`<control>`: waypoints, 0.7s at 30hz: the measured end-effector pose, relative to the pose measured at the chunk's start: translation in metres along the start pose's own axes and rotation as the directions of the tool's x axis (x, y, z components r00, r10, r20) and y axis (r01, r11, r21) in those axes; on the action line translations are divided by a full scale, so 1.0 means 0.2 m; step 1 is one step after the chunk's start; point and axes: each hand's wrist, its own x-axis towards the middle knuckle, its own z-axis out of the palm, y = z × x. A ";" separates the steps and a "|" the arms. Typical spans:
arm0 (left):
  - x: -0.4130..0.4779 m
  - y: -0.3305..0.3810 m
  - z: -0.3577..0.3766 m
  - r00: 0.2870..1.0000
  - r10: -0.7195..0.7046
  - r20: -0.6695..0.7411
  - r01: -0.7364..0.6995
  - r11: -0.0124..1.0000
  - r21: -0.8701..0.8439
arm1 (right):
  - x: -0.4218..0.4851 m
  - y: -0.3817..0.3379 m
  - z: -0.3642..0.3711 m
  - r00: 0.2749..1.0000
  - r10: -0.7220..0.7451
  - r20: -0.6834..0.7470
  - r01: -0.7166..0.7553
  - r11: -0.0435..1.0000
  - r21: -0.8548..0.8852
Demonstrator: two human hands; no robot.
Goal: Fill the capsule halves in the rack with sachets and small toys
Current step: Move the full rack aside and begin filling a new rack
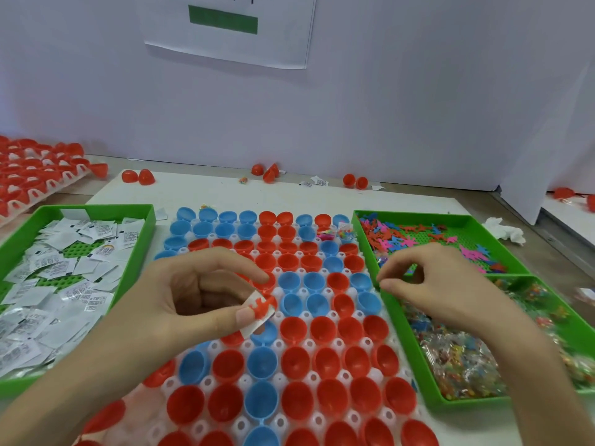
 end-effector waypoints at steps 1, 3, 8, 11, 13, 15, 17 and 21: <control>0.00 0.00 0.00 1.000 0.009 -0.012 -0.008 1.000 0.012 | 0.00 0.02 0.00 0.999 0.037 0.039 -0.036 0.999 -0.019; 0.00 0.00 0.00 0.999 0.028 -0.041 -0.028 0.999 0.022 | 0.00 0.04 0.00 0.996 0.067 0.064 -0.065 0.998 -0.027; 0.01 -0.01 -0.01 0.994 0.053 -0.095 -0.052 0.999 0.016 | -0.01 0.07 -0.02 0.988 0.111 0.110 -0.113 0.994 0.012; 0.01 -0.01 -0.01 0.993 0.046 -0.106 -0.046 0.999 0.006 | -0.02 0.07 -0.05 0.985 0.104 0.138 -0.108 0.994 0.027; 0.01 -0.02 -0.01 0.994 0.035 -0.099 -0.035 0.999 0.008 | -0.02 0.07 -0.04 0.987 0.091 0.130 -0.094 0.995 0.016; 0.01 -0.02 -0.01 0.995 0.029 -0.099 -0.028 1.000 0.005 | -0.01 0.07 -0.03 0.990 0.075 0.120 -0.073 0.997 -0.016; 0.01 -0.02 -0.01 0.995 0.025 -0.095 -0.025 1.000 0.001 | -0.01 0.08 -0.03 0.989 0.069 0.130 -0.068 0.998 -0.010; 0.01 -0.01 -0.01 0.995 0.021 -0.100 -0.020 1.000 0.013 | -0.02 0.10 -0.05 0.985 0.031 0.170 -0.039 0.998 0.045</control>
